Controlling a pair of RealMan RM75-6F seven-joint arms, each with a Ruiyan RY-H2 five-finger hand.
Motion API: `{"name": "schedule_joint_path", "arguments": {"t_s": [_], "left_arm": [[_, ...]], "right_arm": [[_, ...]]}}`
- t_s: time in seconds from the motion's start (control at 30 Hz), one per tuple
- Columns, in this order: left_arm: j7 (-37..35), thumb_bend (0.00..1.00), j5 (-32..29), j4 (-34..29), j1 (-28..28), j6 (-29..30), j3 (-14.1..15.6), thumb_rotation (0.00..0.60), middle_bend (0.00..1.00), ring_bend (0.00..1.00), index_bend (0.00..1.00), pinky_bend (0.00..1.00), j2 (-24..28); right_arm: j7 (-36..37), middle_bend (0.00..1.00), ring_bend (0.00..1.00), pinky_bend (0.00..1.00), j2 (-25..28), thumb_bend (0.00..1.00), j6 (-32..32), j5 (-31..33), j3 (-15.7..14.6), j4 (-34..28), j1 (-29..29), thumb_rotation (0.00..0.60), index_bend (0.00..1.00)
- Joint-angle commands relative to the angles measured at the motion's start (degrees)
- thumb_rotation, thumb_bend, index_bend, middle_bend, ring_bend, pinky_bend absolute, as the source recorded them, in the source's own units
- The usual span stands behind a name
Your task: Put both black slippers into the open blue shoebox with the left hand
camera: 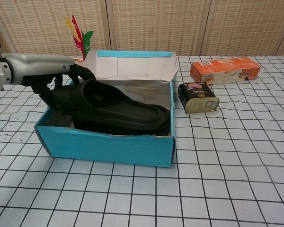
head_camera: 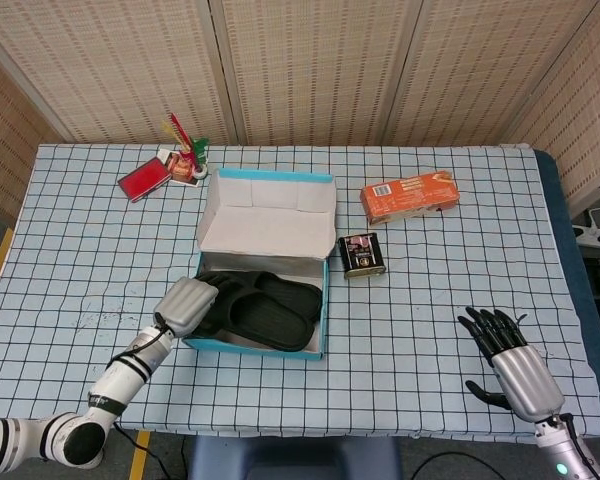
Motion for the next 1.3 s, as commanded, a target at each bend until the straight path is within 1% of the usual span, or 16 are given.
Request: {"name": "schedule_joint_path", "arguments": {"t_s": [0.03,0.17,0.3,0.4,0.43,0.5,0.63,0.83,0.93,1.1,1.3], "left_arm": [[3.09,0.46,-1.21,1.77,-1.22,2.04,0.95,0.6,0.52,0.57,0.52,0.54,-2.76],[5.4,0.46,-1.66,3.45,-1.81,4.35,1.26,0.6,0.53,0.58,0.51,0.56,-5.45],[5.55,0.46,-1.75,3.84,-1.85,4.81,1.22,0.6,0.56,0.6,0.49,0.57,-6.11],[4.73,0.46,-1.58,4.77,-1.92,5.57,0.43,0.6,0.59,0.63,0.49,0.6,-7.39],[3.72,0.46,-1.39,5.01,-1.81,6.26,-0.47,0.6,0.61,0.65,0.49,0.61,-7.76],[1.87,0.46,-2.01,4.76,-1.6,5.92,-1.36,0.6,0.63,0.66,0.5,0.62,-7.57],[-3.54,0.46,-2.91,3.83,-1.03,3.84,-3.42,0.6,0.64,0.67,0.51,0.63,-5.81],[-10.99,0.46,-3.53,2.16,-0.39,-0.77,-5.21,0.6,0.66,0.69,0.52,0.65,-2.56],[-11.97,0.46,-2.54,2.21,-0.43,-1.03,-5.18,0.6,0.67,0.7,0.53,0.66,-2.38],[-12.09,0.46,-1.46,3.72,-0.81,-0.5,-4.77,0.6,0.67,0.7,0.53,0.66,-3.58],[-13.58,0.46,-2.57,6.49,-1.53,-2.33,-4.2,0.6,0.68,0.71,0.53,0.66,-5.91]], "right_arm": [[-0.02,0.0,0.0,0.0,-0.01,0.11,0.04,0.13,0.06,0.0,-0.03,0.6,0.0],[0.04,0.0,0.0,0.0,-0.01,0.11,-0.11,0.2,0.07,0.04,0.05,0.6,0.0],[0.04,0.0,0.0,0.0,-0.02,0.11,-0.13,0.17,0.06,0.05,0.06,0.6,0.0],[0.12,0.0,0.0,0.0,0.0,0.11,-0.21,0.22,0.05,0.0,0.1,0.6,0.0],[0.21,0.0,0.0,0.0,0.02,0.11,-0.35,0.17,-0.05,0.01,0.13,0.6,0.0],[0.39,0.0,0.0,0.0,0.11,0.11,-0.31,0.17,-0.09,0.01,0.12,0.6,0.0],[0.47,0.0,0.0,0.0,0.12,0.11,-0.77,0.26,-0.19,0.08,0.28,0.6,0.0],[0.06,0.0,0.0,0.0,-0.03,0.11,-1.04,0.49,-0.14,0.02,0.35,0.6,0.0],[-0.24,0.0,0.0,0.0,-0.12,0.11,-1.28,0.55,-0.2,-0.07,0.4,0.6,0.0],[-0.41,0.0,0.0,0.0,-0.11,0.11,-1.33,0.74,-0.21,-0.22,0.35,0.6,0.0],[-0.81,0.0,0.0,0.0,-0.29,0.11,-1.57,0.94,-0.19,-0.26,0.38,0.6,0.0]]}}
